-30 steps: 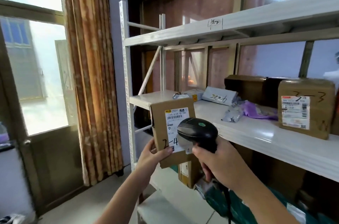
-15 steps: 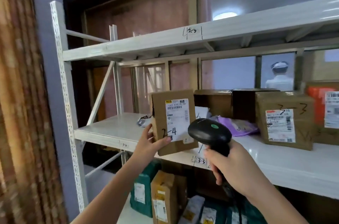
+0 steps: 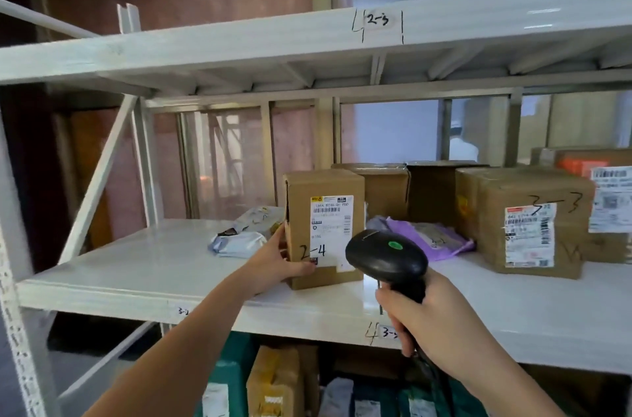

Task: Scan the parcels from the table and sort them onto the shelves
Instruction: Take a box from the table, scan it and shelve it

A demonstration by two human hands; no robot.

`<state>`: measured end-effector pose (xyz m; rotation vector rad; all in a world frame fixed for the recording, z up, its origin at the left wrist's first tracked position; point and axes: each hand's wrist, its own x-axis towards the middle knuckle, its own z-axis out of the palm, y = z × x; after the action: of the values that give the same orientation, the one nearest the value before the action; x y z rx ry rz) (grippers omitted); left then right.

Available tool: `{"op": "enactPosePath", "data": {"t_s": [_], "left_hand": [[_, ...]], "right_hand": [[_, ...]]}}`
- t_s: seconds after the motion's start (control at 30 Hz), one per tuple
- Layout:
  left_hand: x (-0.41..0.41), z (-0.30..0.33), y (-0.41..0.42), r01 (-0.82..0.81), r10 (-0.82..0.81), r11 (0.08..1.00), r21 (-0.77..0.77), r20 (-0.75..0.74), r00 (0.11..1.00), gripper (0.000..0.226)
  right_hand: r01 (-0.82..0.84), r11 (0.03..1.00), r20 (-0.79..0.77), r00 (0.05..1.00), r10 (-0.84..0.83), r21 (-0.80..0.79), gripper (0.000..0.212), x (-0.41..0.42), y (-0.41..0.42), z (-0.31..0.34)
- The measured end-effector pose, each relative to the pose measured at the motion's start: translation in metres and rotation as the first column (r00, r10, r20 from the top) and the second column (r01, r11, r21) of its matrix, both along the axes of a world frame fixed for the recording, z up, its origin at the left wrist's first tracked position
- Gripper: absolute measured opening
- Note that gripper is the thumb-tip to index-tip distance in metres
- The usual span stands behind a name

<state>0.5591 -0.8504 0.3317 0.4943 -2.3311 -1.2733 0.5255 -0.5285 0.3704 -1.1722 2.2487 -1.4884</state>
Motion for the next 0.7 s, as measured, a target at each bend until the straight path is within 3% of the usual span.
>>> {"op": "enactPosePath", "data": {"t_s": [0.13, 0.27, 0.37, 0.5, 0.63, 0.7], "left_hand": [[-0.02, -0.001, -0.024, 0.089, -0.089, 0.993, 0.078, -0.003, 0.996, 0.111], [-0.03, -0.002, -0.044, 0.107, -0.101, 0.976, 0.187, -0.041, 0.994, 0.144], [-0.039, -0.009, -0.057, 0.108, -0.09, 0.969, 0.223, -0.087, 0.992, 0.147], [-0.046, -0.021, -0.07, 0.037, -0.008, 0.976, 0.213, -0.139, 0.99, 0.136], [-0.034, -0.003, -0.036, -0.102, 0.103, 0.994, 0.05, -0.023, 0.994, 0.097], [-0.039, -0.003, -0.03, -0.155, 0.156, 0.987, -0.031, 0.017, 0.988, 0.093]], "right_hand": [[0.063, 0.998, 0.035, 0.997, -0.064, 0.025, 0.015, 0.011, -0.021, -0.003], [0.106, 0.994, 0.049, 0.993, -0.107, 0.023, 0.014, 0.022, -0.037, -0.001], [0.136, 0.99, 0.041, 0.99, -0.137, 0.023, 0.013, 0.027, -0.047, 0.0], [0.161, 0.987, 0.048, 0.986, -0.162, 0.015, 0.012, 0.033, -0.055, 0.0], [0.18, 0.983, 0.052, 0.982, -0.181, 0.027, 0.012, 0.038, -0.06, 0.0], [0.184, 0.983, 0.05, 0.982, -0.185, 0.024, 0.009, 0.042, -0.061, -0.001]]}}
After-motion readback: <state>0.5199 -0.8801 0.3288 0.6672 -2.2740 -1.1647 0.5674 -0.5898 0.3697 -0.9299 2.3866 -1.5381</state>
